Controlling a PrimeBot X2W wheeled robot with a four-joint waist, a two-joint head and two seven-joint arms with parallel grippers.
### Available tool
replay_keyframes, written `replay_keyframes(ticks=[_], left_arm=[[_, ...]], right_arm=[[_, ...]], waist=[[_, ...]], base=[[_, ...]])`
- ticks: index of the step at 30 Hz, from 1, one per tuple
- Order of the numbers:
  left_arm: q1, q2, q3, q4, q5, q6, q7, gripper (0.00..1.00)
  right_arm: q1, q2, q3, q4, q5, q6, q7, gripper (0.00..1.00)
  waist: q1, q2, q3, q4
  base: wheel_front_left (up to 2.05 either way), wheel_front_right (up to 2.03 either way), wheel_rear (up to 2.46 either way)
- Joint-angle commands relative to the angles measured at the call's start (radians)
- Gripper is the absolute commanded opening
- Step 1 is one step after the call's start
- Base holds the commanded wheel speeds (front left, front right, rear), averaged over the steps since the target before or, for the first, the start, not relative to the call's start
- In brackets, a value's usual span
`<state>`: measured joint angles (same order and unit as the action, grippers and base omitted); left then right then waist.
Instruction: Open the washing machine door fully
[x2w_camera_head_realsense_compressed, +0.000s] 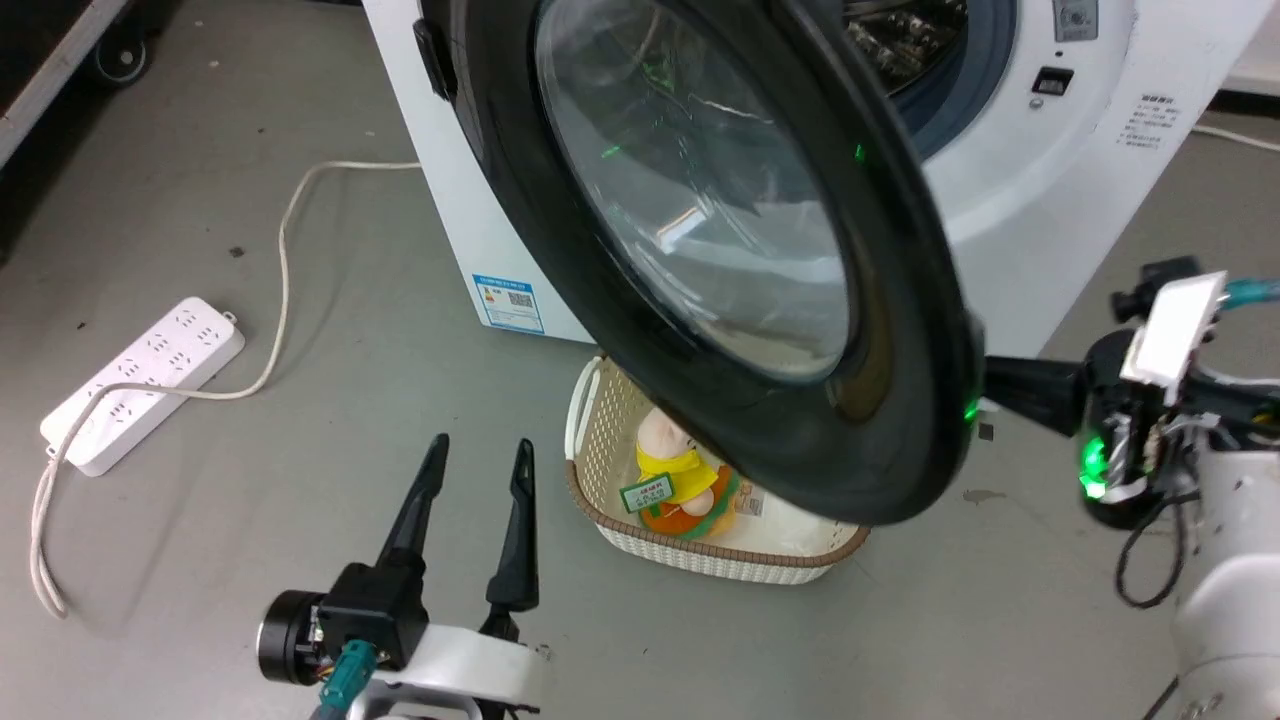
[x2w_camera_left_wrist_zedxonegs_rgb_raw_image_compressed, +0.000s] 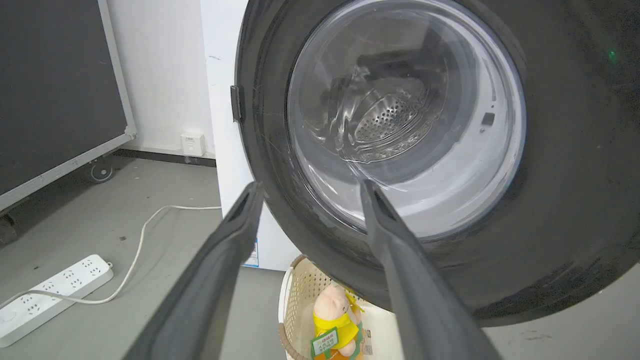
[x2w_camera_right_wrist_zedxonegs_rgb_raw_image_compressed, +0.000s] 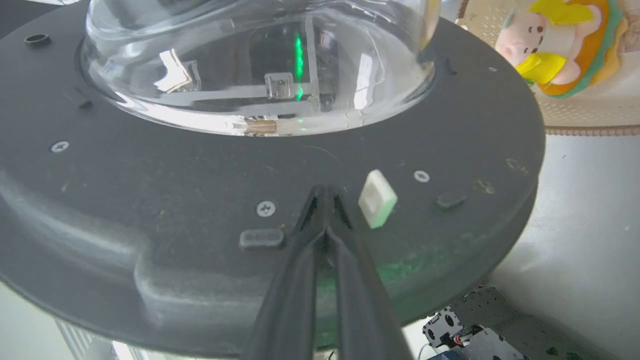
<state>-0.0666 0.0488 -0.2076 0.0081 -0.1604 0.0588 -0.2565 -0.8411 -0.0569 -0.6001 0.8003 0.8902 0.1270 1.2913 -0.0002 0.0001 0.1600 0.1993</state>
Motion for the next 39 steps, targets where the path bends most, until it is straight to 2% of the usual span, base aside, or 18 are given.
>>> replay_keyframes(ticks=[1,7,11,16,20,23,24,25,30,31,33,39], left_arm=[[0.014,0.001,-0.002,0.004,0.002,-0.001,-0.005,1.00],[0.035,0.001,-0.010,0.010,0.001,-0.005,-0.005,1.00],[0.042,0.001,-0.008,0.018,0.001,-0.014,-0.005,1.00],[0.051,0.001,-0.010,0.024,0.004,-0.021,-0.005,1.00],[0.055,0.001,-0.010,0.029,0.003,-0.023,-0.005,1.00],[0.060,0.001,-0.003,0.030,0.001,-0.027,-0.005,1.00],[0.062,0.001,0.001,0.030,0.000,-0.029,-0.005,1.00],[0.065,0.001,0.005,0.031,-0.001,-0.031,-0.005,1.00],[0.077,0.001,0.033,0.038,-0.009,-0.056,-0.005,1.00],[0.080,0.001,0.055,0.042,-0.016,-0.071,-0.005,1.00],[0.082,0.001,0.067,0.048,-0.024,-0.085,-0.005,1.00],[0.082,0.001,0.128,0.049,-0.041,-0.109,-0.005,1.00]], right_arm=[[0.029,0.007,0.032,0.010,0.053,0.004,-0.001,0.00],[0.127,0.007,0.282,-0.008,0.296,0.004,-0.018,0.00],[0.219,0.007,0.476,-0.084,0.475,0.004,-0.070,0.00],[0.343,0.007,0.702,-0.208,0.623,0.004,-0.179,0.00],[0.390,0.007,0.796,-0.256,0.673,0.004,-0.255,0.00],[0.400,0.007,0.800,-0.285,0.671,0.004,-0.336,0.00],[0.401,0.005,0.790,-0.293,0.662,0.004,-0.364,0.33],[0.403,0.000,0.781,-0.300,0.652,0.004,-0.386,0.99],[0.433,-0.051,0.737,-0.410,0.557,0.004,-0.518,1.00],[0.467,-0.096,0.710,-0.532,0.444,0.004,-0.659,1.00],[0.502,-0.121,0.691,-0.613,0.344,0.004,-0.795,1.00],[0.629,-0.228,0.701,-0.767,-0.006,0.004,-1.183,1.00]], waist=[[0.0002,-0.0001,-0.010,0.003],[0.0002,-0.0001,-0.026,0.014],[0.0002,-0.0001,-0.034,0.025],[0.0002,-0.0001,-0.042,0.033],[0.0002,-0.0001,-0.048,0.036],[0.0002,-0.0001,-0.058,0.031],[0.0002,-0.0001,-0.063,0.029],[0.0002,-0.0001,-0.068,0.025],[0.0002,-0.0001,-0.093,-0.001],[0.0002,-0.0001,-0.106,-0.022],[0.0002,-0.0001,-0.115,-0.034],[0.0002,-0.0001,-0.133,-0.082]], base=[[0.00,0.00,0.00],[0.00,0.00,0.00],[0.00,0.00,0.00],[0.00,0.00,0.00],[0.00,0.00,0.00],[0.00,0.00,0.00],[0.00,0.00,0.00],[0.00,0.00,0.00],[0.00,0.00,0.00],[0.00,0.00,0.00],[0.00,0.00,0.00],[0.00,0.00,0.00]])
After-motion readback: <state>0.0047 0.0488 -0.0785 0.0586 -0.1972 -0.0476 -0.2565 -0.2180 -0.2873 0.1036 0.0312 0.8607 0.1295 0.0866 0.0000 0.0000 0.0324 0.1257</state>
